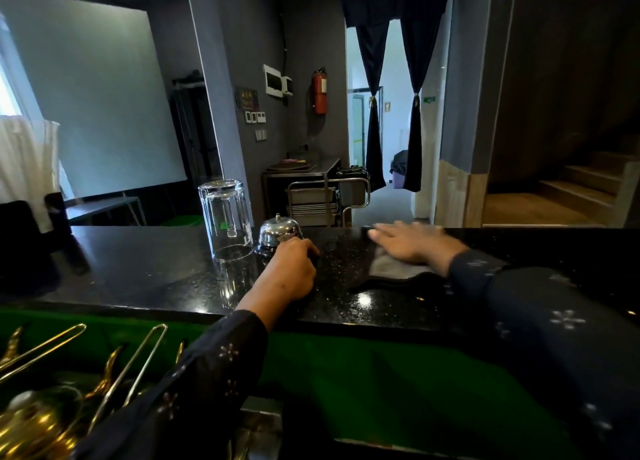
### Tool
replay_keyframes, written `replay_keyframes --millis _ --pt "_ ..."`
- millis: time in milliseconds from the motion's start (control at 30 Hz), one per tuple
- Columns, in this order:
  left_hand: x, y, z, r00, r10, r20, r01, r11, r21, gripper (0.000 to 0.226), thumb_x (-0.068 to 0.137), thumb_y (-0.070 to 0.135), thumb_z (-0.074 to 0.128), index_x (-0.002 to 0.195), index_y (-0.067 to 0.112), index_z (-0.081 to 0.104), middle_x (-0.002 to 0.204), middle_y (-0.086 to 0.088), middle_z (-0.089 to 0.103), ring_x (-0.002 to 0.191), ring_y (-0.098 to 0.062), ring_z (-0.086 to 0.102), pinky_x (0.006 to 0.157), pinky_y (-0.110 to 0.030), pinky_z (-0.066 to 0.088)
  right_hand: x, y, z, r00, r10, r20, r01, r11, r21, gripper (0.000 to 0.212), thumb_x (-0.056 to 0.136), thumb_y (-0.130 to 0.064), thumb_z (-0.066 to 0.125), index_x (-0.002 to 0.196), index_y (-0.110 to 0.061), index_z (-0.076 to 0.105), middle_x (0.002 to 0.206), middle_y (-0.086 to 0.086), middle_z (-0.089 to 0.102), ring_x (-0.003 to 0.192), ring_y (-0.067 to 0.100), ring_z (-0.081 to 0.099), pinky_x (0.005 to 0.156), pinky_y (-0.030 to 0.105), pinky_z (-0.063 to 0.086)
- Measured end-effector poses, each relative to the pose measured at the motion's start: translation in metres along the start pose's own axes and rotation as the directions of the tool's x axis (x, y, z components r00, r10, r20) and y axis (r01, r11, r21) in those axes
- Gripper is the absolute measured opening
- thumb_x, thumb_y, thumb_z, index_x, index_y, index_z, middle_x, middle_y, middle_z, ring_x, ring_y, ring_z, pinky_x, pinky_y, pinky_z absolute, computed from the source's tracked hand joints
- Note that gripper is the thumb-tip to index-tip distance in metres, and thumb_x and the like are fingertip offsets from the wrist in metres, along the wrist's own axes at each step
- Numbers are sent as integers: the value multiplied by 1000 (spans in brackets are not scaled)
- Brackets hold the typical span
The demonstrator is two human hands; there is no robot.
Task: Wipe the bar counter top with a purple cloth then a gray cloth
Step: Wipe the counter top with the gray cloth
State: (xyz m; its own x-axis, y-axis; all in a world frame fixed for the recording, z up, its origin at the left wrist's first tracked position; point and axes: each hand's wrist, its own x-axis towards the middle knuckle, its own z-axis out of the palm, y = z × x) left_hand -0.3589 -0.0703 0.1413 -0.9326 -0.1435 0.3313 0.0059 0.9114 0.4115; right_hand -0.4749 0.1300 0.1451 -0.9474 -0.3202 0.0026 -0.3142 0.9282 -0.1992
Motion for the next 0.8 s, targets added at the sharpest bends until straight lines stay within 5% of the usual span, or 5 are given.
replay_keyframes --millis 100,233,333,567,800 --pt "0 0 2 1000 2 6 -2 1000 -4 33 89 0 43 116 9 61 123 -9 54 110 -23 52 93 -27 43 3 88 -14 984 177 -2 -177 984 -16 120 46 -100 -8 150 -43 14 162 4 11 148 33 6 112 66 0" --pt "2 4 5 1000 -9 -6 9 1000 -1 32 87 0 45 114 7 60 121 -10 55 111 -25 52 91 -26 40 -27 114 -30 941 339 8 -338 940 -37 84 78 -84 1 150 -43 13 162 5 7 147 35 6 113 64 0" --pt "3 4 3 1000 -24 -5 24 999 -34 32 86 -3 45 112 6 61 120 -12 56 110 -25 53 91 -27 42 -19 74 -21 966 256 -45 -258 965 -46 109 54 -95 -11 148 -46 17 161 3 14 146 33 13 112 65 6" --pt "-6 11 -5 996 -35 -80 30 998 -63 11 85 4 52 92 5 61 106 -14 61 98 -29 57 85 -33 44 -53 -100 19 982 -178 69 181 982 -44 55 100 -48 10 152 -33 13 163 4 2 148 35 -1 112 65 -5" --pt "-28 -1 -25 1000 11 5 -11 1000 -22 24 87 1 42 95 11 62 109 -7 59 97 -23 57 90 -38 49 -93 -43 9 988 -138 71 137 990 16 56 101 -51 7 153 -32 1 163 -3 -3 149 24 -4 117 55 -6"
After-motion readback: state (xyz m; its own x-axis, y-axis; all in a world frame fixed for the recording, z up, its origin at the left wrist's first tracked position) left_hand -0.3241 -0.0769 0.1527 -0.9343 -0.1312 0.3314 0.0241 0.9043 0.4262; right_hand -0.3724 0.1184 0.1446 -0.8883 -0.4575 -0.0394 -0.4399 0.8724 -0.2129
